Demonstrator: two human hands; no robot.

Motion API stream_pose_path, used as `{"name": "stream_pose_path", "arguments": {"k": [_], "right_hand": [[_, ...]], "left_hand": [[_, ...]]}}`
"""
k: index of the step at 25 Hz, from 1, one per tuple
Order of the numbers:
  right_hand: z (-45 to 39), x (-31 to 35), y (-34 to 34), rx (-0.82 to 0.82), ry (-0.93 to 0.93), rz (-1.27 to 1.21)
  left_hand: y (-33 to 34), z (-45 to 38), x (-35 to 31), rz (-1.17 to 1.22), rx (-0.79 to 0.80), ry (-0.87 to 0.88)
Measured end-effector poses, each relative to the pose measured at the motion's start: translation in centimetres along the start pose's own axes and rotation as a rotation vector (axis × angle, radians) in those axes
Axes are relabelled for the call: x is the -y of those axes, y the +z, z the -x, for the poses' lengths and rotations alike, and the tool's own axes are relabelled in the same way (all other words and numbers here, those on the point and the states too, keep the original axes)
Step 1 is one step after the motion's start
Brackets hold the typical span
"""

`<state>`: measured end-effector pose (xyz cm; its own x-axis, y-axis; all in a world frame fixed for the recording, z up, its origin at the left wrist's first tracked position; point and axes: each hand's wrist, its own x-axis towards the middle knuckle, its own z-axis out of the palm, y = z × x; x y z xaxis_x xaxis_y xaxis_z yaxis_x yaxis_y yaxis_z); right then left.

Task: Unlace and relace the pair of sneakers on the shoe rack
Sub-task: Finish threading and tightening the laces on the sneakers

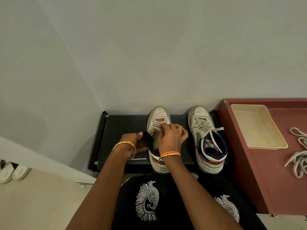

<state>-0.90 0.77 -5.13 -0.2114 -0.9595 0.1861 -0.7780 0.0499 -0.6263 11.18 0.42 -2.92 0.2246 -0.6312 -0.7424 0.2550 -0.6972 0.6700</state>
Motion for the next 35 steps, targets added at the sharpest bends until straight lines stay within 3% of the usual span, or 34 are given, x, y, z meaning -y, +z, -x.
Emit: {"name": "stream_pose_path", "arguments": {"k": [2,6,8,11,15,20,35], "right_hand": [[0.4,0.0,0.2,-0.044,0.029,-0.060],[0.0,-0.2,-0.2,0.037,0.121,-0.169],[-0.2,-0.4,-0.4,0.072,0.138,-0.171],[0.0,-0.8,-0.7,0.095,0.131,-0.174],[-1.3,-0.8,-0.5,0.169,0.093,-0.062],[-1.9,-0.5,0.3,0.245,0.024,0.106],[-1.9,0.1,0.6,0.312,-0.064,0.137]], "left_hand": [[0.5,-0.2,-0.1,-0.090,-0.046,0.047],[2.5,-0.8,0.3,-0.812,-0.150,0.528],[3.4,-1.3,0.5,-0.959,-0.170,0.599],[3.4,-2.1,0.7,-0.849,-0.278,0.570],[2.4,-2.8,0.8,-0.471,-0.201,0.363],[1.9,-2.7,0.9,-0.267,-0.135,0.280],[1.1,-2.3,0.5,-0.171,-0.023,0.239]]}}
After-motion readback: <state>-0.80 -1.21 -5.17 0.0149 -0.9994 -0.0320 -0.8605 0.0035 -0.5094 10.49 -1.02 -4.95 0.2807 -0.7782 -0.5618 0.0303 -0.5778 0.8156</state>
